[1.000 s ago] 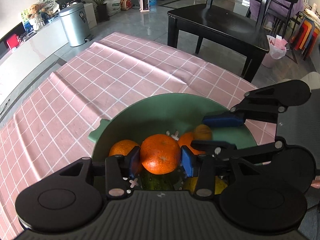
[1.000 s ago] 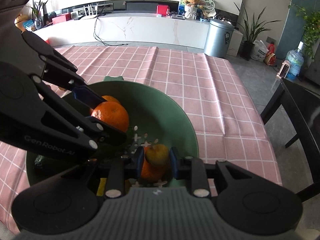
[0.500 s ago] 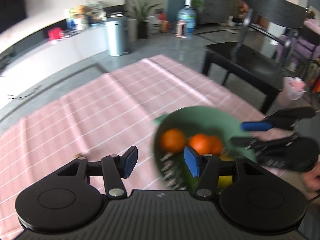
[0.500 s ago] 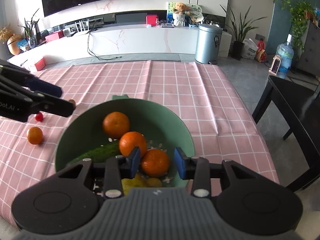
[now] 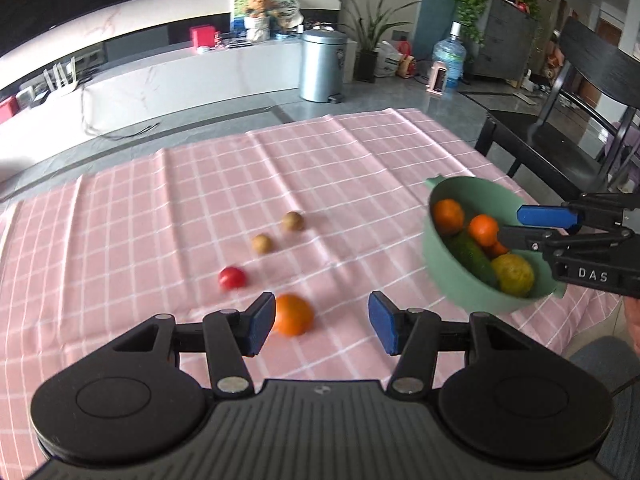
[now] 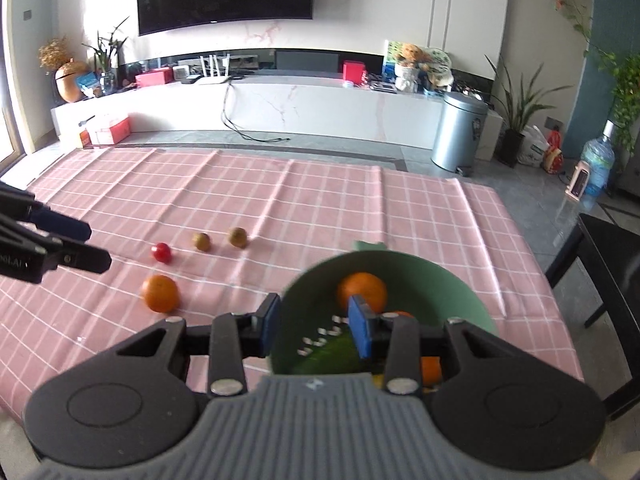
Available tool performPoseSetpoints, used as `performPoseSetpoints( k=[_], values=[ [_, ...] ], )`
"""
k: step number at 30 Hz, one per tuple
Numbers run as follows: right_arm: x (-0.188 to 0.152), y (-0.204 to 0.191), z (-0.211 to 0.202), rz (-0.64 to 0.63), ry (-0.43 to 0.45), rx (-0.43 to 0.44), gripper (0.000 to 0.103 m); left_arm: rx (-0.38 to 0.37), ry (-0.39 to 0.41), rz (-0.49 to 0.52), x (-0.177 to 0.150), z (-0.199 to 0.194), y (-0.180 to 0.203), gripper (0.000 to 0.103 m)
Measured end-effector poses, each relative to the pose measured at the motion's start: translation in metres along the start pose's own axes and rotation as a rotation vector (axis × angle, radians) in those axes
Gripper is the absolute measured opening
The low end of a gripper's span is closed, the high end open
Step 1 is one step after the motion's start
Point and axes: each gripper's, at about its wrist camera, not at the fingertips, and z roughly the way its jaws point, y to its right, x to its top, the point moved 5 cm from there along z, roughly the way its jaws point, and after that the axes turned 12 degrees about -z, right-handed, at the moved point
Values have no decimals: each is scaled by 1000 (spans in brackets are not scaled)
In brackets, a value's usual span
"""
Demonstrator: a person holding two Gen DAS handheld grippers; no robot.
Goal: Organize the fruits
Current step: 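Withdraw both open tools from the colander toward the remaining fruit, then grasp an orange with the right tool while the left tool grasps a brown longan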
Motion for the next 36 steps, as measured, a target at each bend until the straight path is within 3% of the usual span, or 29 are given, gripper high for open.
performPoseSetpoints(
  k=[15,26,36],
  values=[
    [14,-93,20,-80,-34,68,35,0,-19,-89,-48,-20,-71,64],
    [24,-116,58,-75,-64,118,35,0,-33,-140,-46,-2,-94,64],
    [27,-134,99,-84,-102,159,36,1,-71,-125,-30,34,-110,64]
  ],
)
